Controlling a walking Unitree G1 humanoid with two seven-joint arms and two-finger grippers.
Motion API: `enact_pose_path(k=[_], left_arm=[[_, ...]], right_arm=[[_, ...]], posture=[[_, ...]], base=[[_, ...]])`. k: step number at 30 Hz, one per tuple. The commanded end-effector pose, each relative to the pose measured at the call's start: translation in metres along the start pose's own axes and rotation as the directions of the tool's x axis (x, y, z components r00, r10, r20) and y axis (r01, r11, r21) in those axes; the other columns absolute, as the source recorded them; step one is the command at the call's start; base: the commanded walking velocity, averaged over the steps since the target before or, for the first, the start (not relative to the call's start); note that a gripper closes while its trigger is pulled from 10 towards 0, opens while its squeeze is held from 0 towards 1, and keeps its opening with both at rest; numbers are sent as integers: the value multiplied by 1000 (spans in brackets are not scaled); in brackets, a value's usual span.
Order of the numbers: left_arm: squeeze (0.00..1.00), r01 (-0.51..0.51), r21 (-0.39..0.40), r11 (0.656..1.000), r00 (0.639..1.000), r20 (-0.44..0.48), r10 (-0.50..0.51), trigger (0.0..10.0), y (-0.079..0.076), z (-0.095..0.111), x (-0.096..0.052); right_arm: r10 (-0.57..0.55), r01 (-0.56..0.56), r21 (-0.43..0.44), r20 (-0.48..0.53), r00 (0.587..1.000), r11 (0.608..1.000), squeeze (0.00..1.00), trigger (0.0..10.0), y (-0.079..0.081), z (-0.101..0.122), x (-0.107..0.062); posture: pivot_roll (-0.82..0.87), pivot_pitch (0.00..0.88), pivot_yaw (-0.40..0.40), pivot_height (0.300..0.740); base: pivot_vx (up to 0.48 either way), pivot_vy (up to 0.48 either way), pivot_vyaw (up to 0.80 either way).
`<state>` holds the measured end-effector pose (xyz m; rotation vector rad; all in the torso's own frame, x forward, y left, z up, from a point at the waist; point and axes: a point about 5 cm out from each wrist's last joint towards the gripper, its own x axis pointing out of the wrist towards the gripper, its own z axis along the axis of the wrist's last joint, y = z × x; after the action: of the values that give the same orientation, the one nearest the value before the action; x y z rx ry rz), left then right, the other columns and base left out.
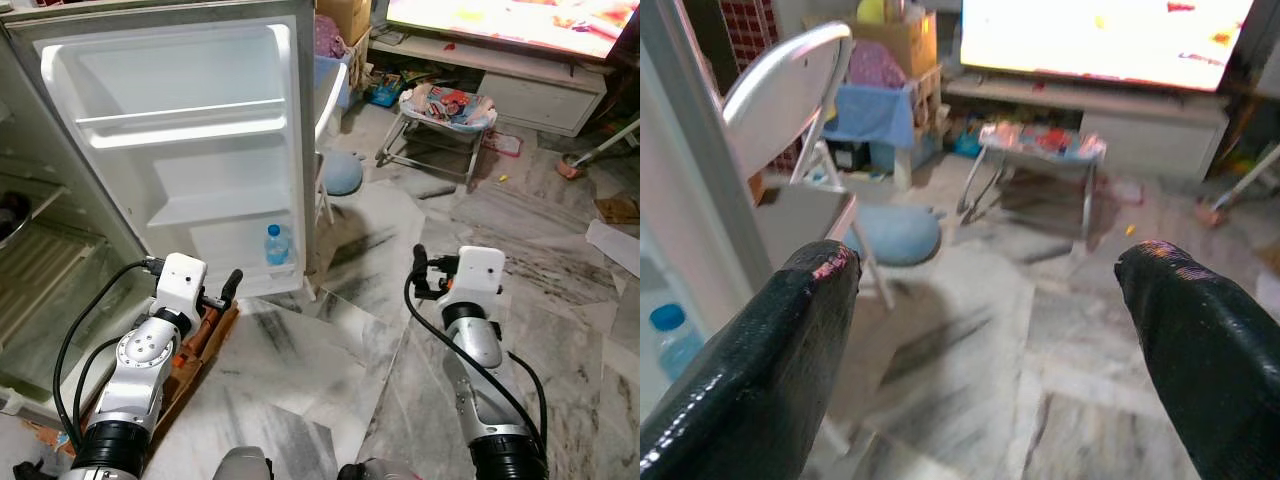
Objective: Restocking fridge
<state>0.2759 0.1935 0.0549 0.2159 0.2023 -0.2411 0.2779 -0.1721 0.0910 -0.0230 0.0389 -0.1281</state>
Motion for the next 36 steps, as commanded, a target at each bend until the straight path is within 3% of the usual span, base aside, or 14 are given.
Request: enact_pose_path(k=[1,7,12,18,21,30,36], left_arm=[[0,-17,15,1000,1000,1,17,10000,4,-2,-4],[0,-106,15,994,994,3,106,10000,24,-8,-12],[0,-128,25,991,992,22,128,10000,27,-5,-13],[0,-128,14,992,991,32,127,10000,25,-5,-11],[0,-118,12,993,992,44,117,10000,21,-2,-8],[0,-139,17,990,990,29,138,10000,23,-8,-13],[0,-129,25,991,991,23,128,10000,23,-10,-14]], right_arm=[[-2,2,-17,1,1000,1000,0,10000,-3,1,-3],[-20,19,-55,-12,1000,998,0,10000,-14,-4,-11],[-15,13,-60,-20,1000,998,0,10000,-17,-6,-14],[14,-15,-62,-29,999,998,0,10000,-13,-7,-16],[56,-58,-103,-22,998,993,0,10000,-7,-5,-11],[61,-62,-84,-13,998,995,0,10000,-3,-2,-7],[56,-57,-79,-17,998,995,0,10000,-3,-4,-10]], posture=[[50,0,25,740],[44,0,35,740],[39,0,39,740],[43,0,30,740],[53,0,19,740],[71,0,4,740],[65,0,5,740]], base=[[0,0,0],[0,0,0],[0,0,0],[0,0,0],[0,0,0],[0,0,617],[0,-435,0]])
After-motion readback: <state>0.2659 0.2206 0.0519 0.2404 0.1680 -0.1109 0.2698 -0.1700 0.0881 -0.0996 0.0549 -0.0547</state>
